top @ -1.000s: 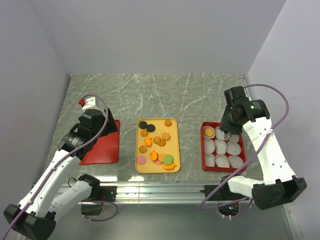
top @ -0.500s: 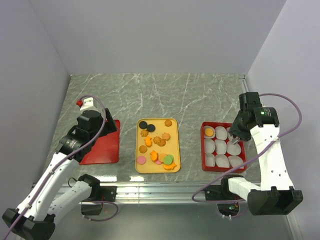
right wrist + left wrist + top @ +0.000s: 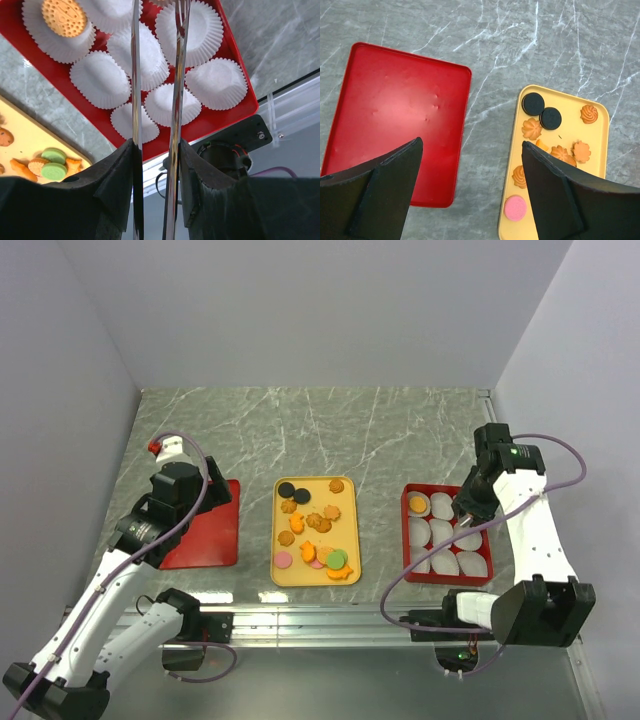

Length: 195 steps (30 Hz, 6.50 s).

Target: Pack the cookies

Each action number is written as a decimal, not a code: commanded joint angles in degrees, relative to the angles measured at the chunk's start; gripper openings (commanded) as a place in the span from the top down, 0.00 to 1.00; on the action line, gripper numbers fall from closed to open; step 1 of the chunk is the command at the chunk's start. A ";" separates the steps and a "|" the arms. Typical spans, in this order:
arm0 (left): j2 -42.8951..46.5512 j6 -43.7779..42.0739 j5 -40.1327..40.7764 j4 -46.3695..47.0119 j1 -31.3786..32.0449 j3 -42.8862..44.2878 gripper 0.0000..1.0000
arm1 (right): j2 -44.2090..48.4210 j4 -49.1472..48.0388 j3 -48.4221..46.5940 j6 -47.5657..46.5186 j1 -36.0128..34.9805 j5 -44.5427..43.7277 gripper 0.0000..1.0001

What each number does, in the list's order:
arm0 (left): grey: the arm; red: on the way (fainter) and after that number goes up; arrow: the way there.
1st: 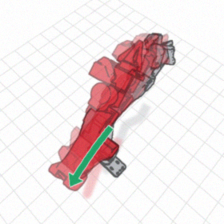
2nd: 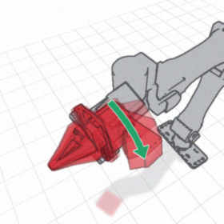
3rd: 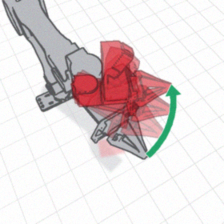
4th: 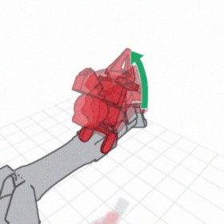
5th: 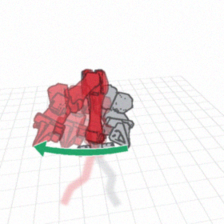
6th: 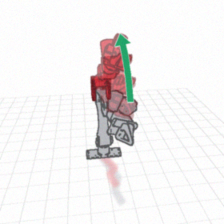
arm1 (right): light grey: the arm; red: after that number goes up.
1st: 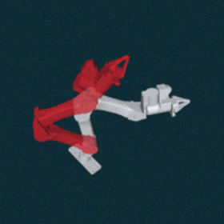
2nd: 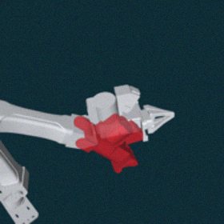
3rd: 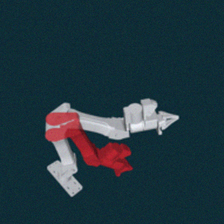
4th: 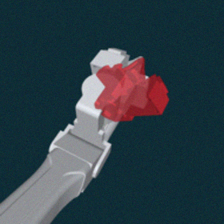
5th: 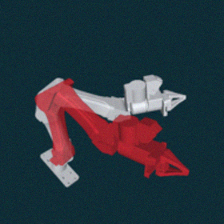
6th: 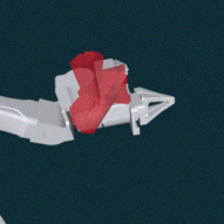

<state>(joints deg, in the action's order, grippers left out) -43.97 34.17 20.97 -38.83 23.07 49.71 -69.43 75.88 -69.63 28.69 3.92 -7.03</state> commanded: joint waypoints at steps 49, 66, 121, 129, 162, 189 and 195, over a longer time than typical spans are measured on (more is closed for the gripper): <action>1.25 0.90 2.14 -0.11 0.05 0.03 0.15 | -3.25 3.22 -19.75 9.36 -18.06 2.19 0.44; 3.10 0.81 2.41 -0.11 -3.20 0.12 0.15 | -23.54 4.02 -34.78 12.10 -42.76 0.00 0.45; 3.97 1.07 3.02 -0.37 -3.73 0.21 0.15 | -44.04 -0.12 -42.08 6.21 -47.52 -1.23 0.55; 4.24 0.98 2.85 -0.20 -4.09 0.03 0.15 | -43.51 1.11 -44.71 6.56 -47.52 -1.06 0.65; 1.43 1.87 5.67 4.55 -3.21 -1.20 0.01 | 0.94 5.51 -18.72 6.38 -27.66 -4.05 0.65; 0.55 -5.26 -9.46 9.30 -2.50 -2.87 0.04 | 2.19 -5.21 1.60 2.51 -13.68 -3.17 0.64; 0.72 -5.26 -9.46 9.39 -2.50 -2.87 0.04 | 0.08 -5.30 -0.33 1.37 -13.42 -4.57 0.64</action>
<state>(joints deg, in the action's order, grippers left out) -44.07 29.61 11.86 -31.88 20.34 47.09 -68.84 72.47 -67.20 31.16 -10.02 -9.74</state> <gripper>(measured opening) 0.963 0.412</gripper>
